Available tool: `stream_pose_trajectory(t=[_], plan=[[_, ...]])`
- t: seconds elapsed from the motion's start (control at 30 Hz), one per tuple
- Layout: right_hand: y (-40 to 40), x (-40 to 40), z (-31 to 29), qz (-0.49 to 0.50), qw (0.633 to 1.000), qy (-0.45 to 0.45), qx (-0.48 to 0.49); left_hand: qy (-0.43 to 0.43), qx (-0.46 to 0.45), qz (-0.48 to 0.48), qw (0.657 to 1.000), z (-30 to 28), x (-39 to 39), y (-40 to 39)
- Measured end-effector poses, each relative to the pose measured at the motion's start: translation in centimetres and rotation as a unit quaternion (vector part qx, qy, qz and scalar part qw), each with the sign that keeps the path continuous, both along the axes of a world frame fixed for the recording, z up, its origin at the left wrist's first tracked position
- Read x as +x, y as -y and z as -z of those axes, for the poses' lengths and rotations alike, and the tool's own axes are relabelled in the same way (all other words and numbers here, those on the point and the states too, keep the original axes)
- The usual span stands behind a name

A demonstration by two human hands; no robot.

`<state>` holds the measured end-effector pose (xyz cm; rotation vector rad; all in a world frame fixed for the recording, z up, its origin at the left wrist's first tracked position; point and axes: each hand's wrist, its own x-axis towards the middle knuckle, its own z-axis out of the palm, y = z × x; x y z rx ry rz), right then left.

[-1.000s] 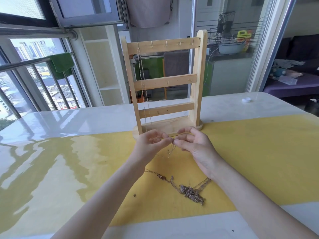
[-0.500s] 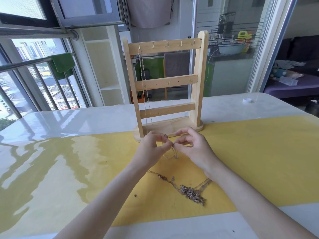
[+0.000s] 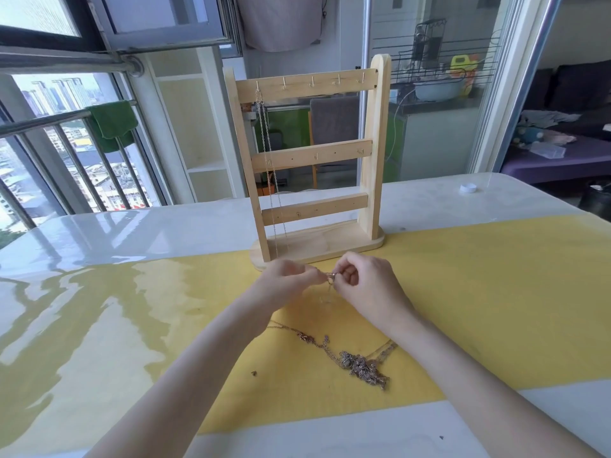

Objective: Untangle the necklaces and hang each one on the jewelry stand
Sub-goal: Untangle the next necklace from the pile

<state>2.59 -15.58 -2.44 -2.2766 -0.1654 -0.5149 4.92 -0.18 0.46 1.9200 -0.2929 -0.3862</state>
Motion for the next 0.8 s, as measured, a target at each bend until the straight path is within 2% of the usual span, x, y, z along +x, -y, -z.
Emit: stream_pose_trajectory(t=[0.07,0.13,0.2,0.23,0.3,0.33,0.37,0.4,0.43,0.5,0.6,0.67,0.8], plan=[[0.3,0.1,0.0,0.028,0.997,-0.024,0.069,0.092,0.055,-0.076,0.991,0.5,0.4,-0.1],[0.4,0.2,-0.2,0.015,0.982,-0.075,0.174,0.213,0.134,-0.134,0.958,1.2,0.6,-0.5],[0.4,0.0,-0.7,-0.068,0.924,-0.142,0.347,0.259,0.154,-0.157,0.941,1.6,0.8,-0.8],[0.3,0.0,-0.8,-0.115,0.879,-0.167,0.431,0.230,0.112,-0.159,0.954,1.6,1.0,-0.8],[0.2,-0.2,-1.3,-0.171,0.807,-0.187,0.533,0.065,-0.107,-0.145,0.982,0.8,1.0,-0.5],[0.2,-0.3,-1.4,-0.184,0.790,-0.193,0.552,-0.037,-0.242,-0.118,0.962,0.3,0.9,-0.3],[0.1,-0.4,-1.5,-0.194,0.780,-0.203,0.560,-0.116,-0.345,-0.095,0.927,-0.1,0.7,-0.2],[0.1,-0.5,-1.6,-0.199,0.773,-0.214,0.563,-0.166,-0.401,-0.081,0.897,-0.4,0.6,-0.1],[0.1,-0.6,-1.7,-0.202,0.768,-0.223,0.566,-0.193,-0.423,-0.077,0.882,-0.6,0.5,0.0],[0.2,-0.7,-1.6,-0.192,0.762,-0.234,0.572,-0.198,-0.414,-0.080,0.885,-0.9,0.2,0.2],[0.5,-0.6,-1.5,-0.159,0.753,-0.229,0.597,-0.102,-0.290,-0.072,0.949,-0.7,-0.2,0.3],[0.8,-0.7,-1.6,-0.157,0.743,-0.227,0.609,-0.029,-0.202,-0.063,0.977,-0.4,-0.3,0.2],[0.9,-0.7,-1.7,-0.163,0.730,-0.227,0.623,0.054,-0.100,-0.065,0.991,-0.4,-0.3,0.1]])
